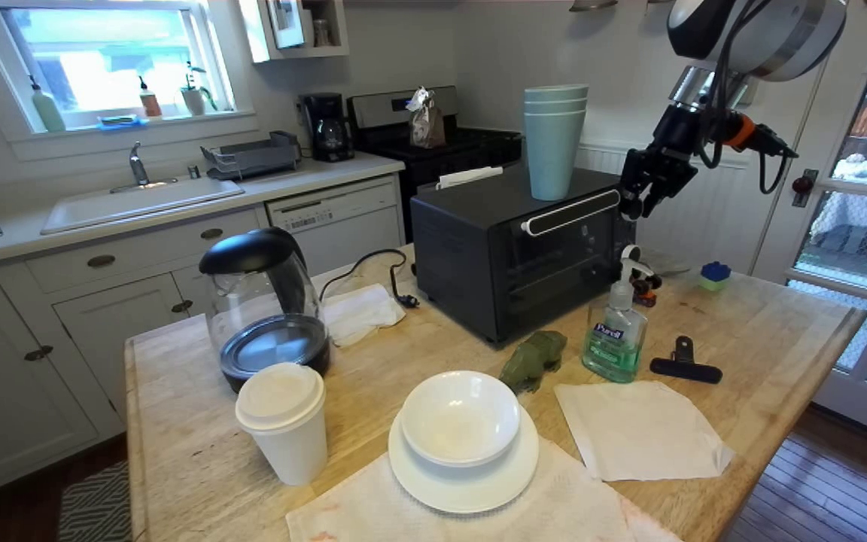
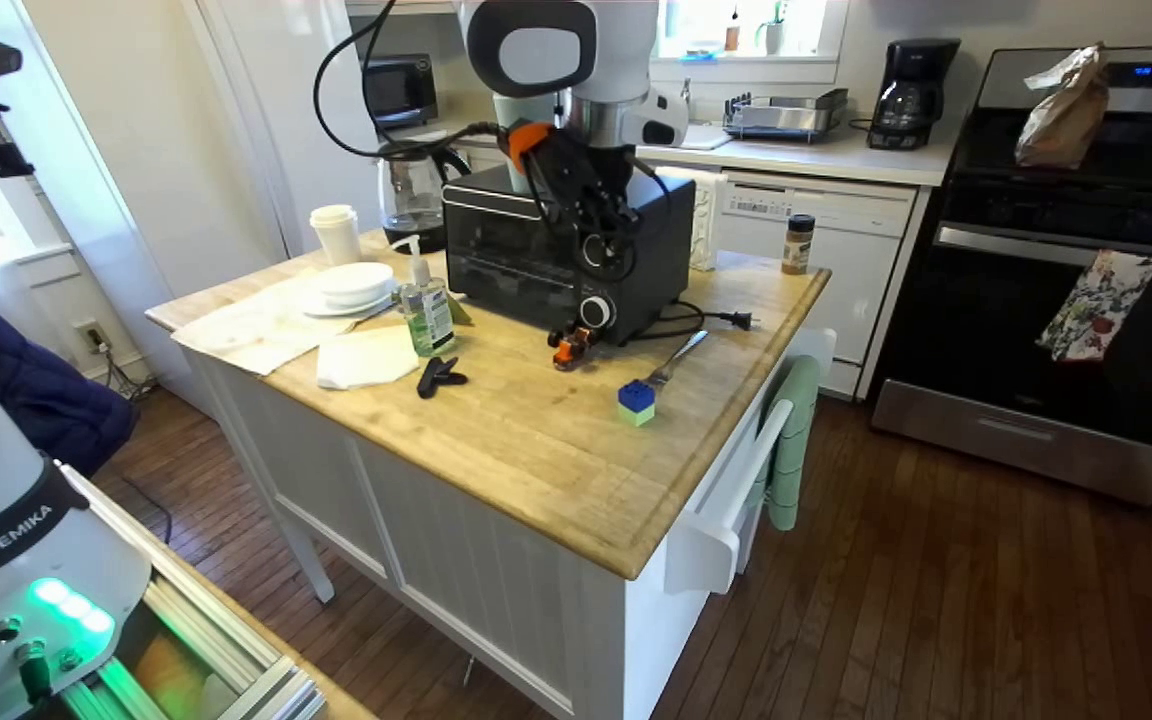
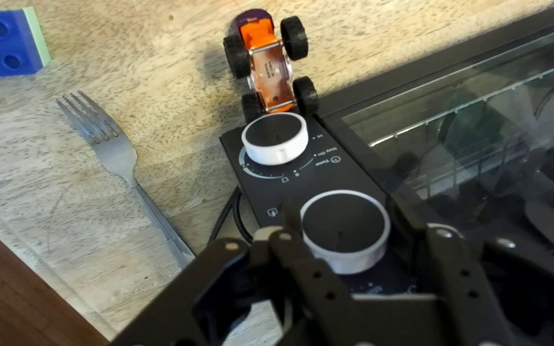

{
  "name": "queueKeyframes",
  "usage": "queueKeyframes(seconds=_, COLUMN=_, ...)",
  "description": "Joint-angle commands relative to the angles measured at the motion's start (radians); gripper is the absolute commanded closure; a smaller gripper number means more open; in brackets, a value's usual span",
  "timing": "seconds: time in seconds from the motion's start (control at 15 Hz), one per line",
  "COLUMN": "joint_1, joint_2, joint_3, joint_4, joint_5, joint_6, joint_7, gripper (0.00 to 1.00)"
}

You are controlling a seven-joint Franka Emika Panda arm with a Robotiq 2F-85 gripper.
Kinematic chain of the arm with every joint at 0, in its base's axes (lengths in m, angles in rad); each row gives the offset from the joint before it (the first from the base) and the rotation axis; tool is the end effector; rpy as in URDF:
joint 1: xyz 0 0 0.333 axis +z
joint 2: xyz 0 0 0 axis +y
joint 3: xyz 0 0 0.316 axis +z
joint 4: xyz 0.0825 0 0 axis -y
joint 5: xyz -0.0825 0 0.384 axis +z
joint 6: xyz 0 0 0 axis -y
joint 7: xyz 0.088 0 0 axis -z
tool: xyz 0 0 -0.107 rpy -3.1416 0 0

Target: Turn the upper knob to the right on the oven

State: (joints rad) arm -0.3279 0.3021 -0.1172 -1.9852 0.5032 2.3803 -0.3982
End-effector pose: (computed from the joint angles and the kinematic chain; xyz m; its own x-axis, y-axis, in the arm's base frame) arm 0.5583 -0.2577 0.3238 0.9022 -0.3984 0.1654 -0.3410 -0.8935 -0.2923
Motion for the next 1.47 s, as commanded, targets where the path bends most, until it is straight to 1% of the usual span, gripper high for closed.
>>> queueKeyframes(seconds=0.0, joint_1=-0.023, joint_2=0.082, joint_3=0.004, joint_4=0.034, joint_5=0.067, joint_6=0.015, joint_7=0.060, gripper=0.78)
queueKeyframes(seconds=0.33, joint_1=-0.029, joint_2=0.086, joint_3=0.000, joint_4=0.037, joint_5=0.111, joint_6=-0.005, joint_7=0.056, gripper=0.78)
queueKeyframes(seconds=0.67, joint_1=-0.020, joint_2=0.075, joint_3=-0.011, joint_4=0.049, joint_5=0.073, joint_6=-0.023, joint_7=0.065, gripper=0.78)
queueKeyframes(seconds=0.73, joint_1=-0.017, joint_2=0.076, joint_3=-0.016, joint_4=0.051, joint_5=0.054, joint_6=-0.027, joint_7=0.071, gripper=0.28)
queueKeyframes(seconds=0.8, joint_1=-0.016, joint_2=0.077, joint_3=-0.019, joint_4=0.053, joint_5=0.042, joint_6=-0.031, joint_7=0.077, gripper=0.27)
queueKeyframes(seconds=0.87, joint_1=-0.014, joint_2=0.082, joint_3=-0.025, joint_4=0.052, joint_5=0.030, joint_6=-0.032, joint_7=0.101, gripper=0.23)
queueKeyframes(seconds=1.07, joint_1=-0.004, joint_2=0.090, joint_3=-0.037, joint_4=0.058, joint_5=-0.032, joint_6=-0.030, joint_7=0.155, gripper=0.01)
queueKeyframes(seconds=1.13, joint_1=-0.005, joint_2=0.090, joint_3=-0.035, joint_4=0.060, joint_5=-0.047, joint_6=-0.030, joint_7=0.159, gripper=0.00)
queueKeyframes(seconds=1.4, joint_1=-0.015, joint_2=0.088, joint_3=-0.018, joint_4=0.072, joint_5=-0.084, joint_6=-0.064, joint_7=0.110, gripper=0.00)
